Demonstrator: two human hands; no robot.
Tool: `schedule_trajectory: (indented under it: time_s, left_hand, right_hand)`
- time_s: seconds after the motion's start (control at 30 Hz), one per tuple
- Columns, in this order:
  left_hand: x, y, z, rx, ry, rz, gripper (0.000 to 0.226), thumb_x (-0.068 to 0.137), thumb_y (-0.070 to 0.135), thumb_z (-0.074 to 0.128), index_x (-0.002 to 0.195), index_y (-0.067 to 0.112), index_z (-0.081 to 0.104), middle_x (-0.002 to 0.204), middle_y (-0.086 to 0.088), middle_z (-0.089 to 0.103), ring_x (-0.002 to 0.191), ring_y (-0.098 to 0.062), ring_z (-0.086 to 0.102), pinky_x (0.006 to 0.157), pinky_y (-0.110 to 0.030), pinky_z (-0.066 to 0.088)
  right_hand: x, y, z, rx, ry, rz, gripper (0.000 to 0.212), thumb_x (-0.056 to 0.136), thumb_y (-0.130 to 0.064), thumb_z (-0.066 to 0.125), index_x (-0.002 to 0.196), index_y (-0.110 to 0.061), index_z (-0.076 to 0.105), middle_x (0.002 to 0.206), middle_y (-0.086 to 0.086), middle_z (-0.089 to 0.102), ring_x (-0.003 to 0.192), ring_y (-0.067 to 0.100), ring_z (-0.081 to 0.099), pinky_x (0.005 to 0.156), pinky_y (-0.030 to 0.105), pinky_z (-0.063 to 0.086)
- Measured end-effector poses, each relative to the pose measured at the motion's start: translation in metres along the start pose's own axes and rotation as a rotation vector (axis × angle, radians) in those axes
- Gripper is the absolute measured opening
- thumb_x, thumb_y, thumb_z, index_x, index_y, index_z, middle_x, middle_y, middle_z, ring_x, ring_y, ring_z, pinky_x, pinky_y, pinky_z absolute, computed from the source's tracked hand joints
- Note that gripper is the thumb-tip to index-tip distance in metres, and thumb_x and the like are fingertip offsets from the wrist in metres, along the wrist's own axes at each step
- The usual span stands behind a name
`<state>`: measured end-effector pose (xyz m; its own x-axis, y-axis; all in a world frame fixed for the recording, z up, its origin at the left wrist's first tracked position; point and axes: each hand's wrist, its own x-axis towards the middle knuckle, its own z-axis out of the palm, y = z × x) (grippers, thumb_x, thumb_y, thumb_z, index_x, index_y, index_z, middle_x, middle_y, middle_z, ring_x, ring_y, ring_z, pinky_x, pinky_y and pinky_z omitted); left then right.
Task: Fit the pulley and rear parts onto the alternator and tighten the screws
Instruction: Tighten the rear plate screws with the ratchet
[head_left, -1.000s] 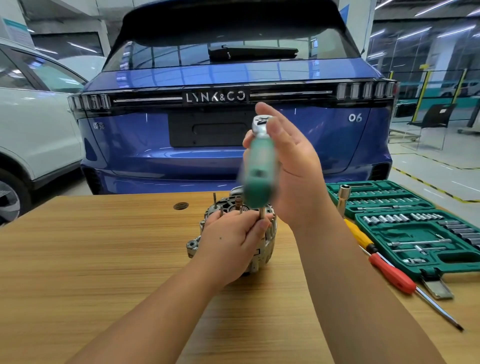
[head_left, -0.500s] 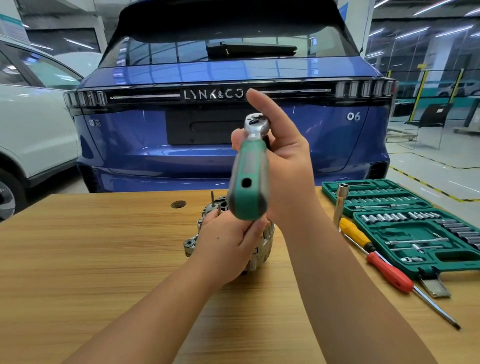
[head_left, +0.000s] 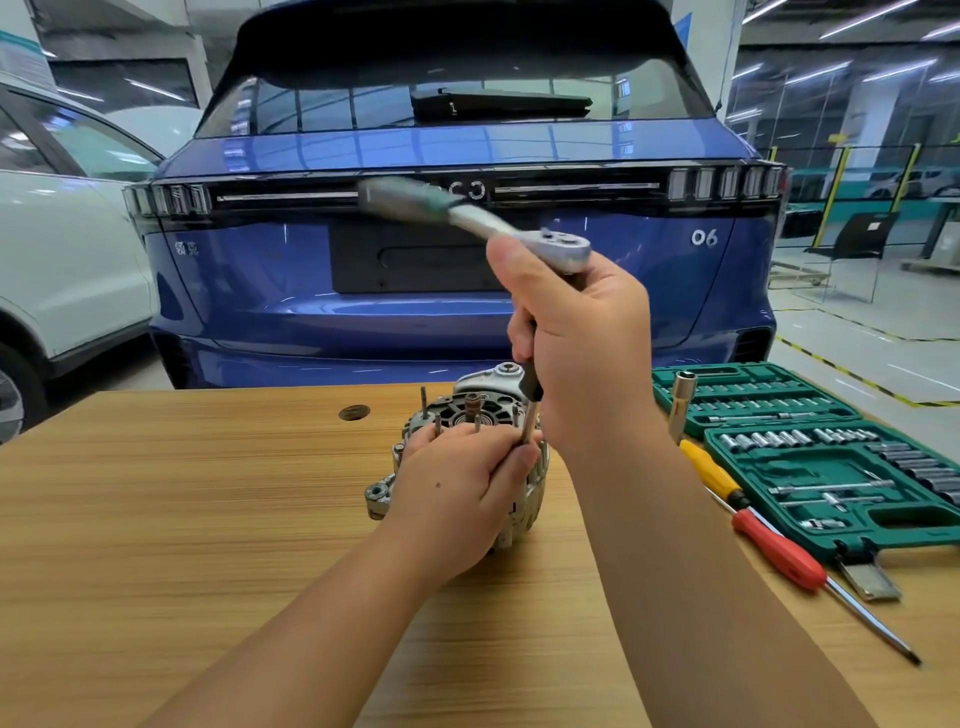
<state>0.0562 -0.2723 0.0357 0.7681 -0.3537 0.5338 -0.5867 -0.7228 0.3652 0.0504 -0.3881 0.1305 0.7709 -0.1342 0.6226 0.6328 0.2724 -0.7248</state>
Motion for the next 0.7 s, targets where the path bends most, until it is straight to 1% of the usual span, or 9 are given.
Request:
schedule_trajectory:
  time_s: [0.03,0.1,0.2,0.3,0.43,0.5,0.57,0.63,0.7]
  left_hand:
    - [0.000,0.000,0.001,0.000,0.001,0.001,0.055,0.101,0.058,0.011,0.098,0.038,0.062,0.080,0.020,0.058,0.083,0.003,0.047,0.100,-0.028,0.019]
    - [0.000,0.000,0.001,-0.015,0.002,-0.001,0.053,0.095,0.063,0.009,0.093,0.041,0.057,0.075,0.021,0.056,0.081,0.006,0.047,0.098,-0.026,0.018]
    - [0.001,0.001,0.001,-0.039,0.024,-0.010,0.032,0.101,0.052,0.025,0.088,0.043,0.053,0.071,0.020,0.053,0.080,0.010,0.046,0.098,-0.027,0.019]
    - [0.001,0.001,0.000,-0.034,0.022,-0.018,0.028,0.103,0.046,0.030,0.079,0.045,0.046,0.069,0.021,0.052,0.078,0.008,0.046,0.100,-0.029,0.020]
    - [0.001,0.003,-0.002,-0.033,-0.002,-0.026,0.031,0.102,0.047,0.028,0.074,0.047,0.041,0.072,0.018,0.054,0.081,0.001,0.050,0.101,-0.028,0.019]
    - [0.000,0.003,-0.002,-0.031,0.002,-0.025,0.032,0.099,0.052,0.024,0.074,0.045,0.044,0.071,0.017,0.054,0.081,0.002,0.049,0.101,-0.029,0.020]
    - [0.000,0.002,-0.002,-0.036,0.007,-0.027,0.035,0.098,0.053,0.024,0.081,0.041,0.051,0.073,0.017,0.056,0.083,0.002,0.050,0.101,-0.028,0.019]
    - [0.000,0.001,-0.001,-0.038,0.011,-0.026,0.037,0.102,0.051,0.026,0.090,0.038,0.059,0.078,0.016,0.059,0.086,0.000,0.051,0.100,-0.026,0.016]
    - [0.000,0.001,0.000,-0.033,0.030,-0.020,0.039,0.104,0.050,0.025,0.095,0.037,0.061,0.081,0.016,0.061,0.088,-0.001,0.052,0.098,-0.024,0.016]
  right_hand:
    - [0.001,0.000,-0.001,-0.011,0.026,0.019,0.017,0.091,-0.024,0.071,0.074,-0.024,0.067,0.056,-0.003,0.046,0.048,0.011,0.038,0.046,0.022,0.036]
    - [0.002,-0.001,-0.004,0.056,-0.034,0.059,0.006,0.091,-0.021,0.069,0.095,-0.018,0.066,0.063,-0.004,0.052,0.053,0.012,0.044,0.052,0.023,0.041]
    - [0.002,0.002,-0.006,0.139,-0.147,-0.008,0.031,0.094,-0.007,0.061,0.121,-0.023,0.058,0.077,0.002,0.054,0.062,0.015,0.049,0.060,0.027,0.044]
    - [0.001,0.006,-0.002,0.073,-0.164,-0.140,0.038,0.094,-0.003,0.060,0.124,-0.027,0.058,0.078,0.010,0.053,0.060,0.017,0.048,0.057,0.027,0.046]
    - [0.004,0.009,-0.005,0.238,-0.264,-0.060,0.043,0.098,0.007,0.050,0.129,-0.022,0.057,0.080,0.017,0.050,0.061,0.014,0.049,0.054,0.023,0.045]
    - [0.010,0.008,-0.008,0.358,-0.303,0.020,0.038,0.091,-0.006,0.055,0.125,-0.023,0.059,0.080,0.010,0.062,0.058,0.017,0.055,0.051,0.027,0.045]
    - [0.014,0.007,-0.012,0.423,-0.346,0.086,0.045,0.080,-0.027,0.062,0.125,-0.023,0.061,0.081,0.008,0.067,0.058,0.020,0.057,0.052,0.029,0.044]
    - [0.015,0.009,-0.014,0.430,-0.348,0.101,0.052,0.081,-0.040,0.072,0.129,-0.023,0.060,0.086,0.007,0.066,0.061,0.020,0.056,0.055,0.029,0.046]
    - [0.012,0.009,-0.012,0.375,-0.264,0.131,0.045,0.090,-0.046,0.066,0.129,-0.024,0.060,0.087,0.006,0.063,0.063,0.019,0.055,0.056,0.029,0.046]
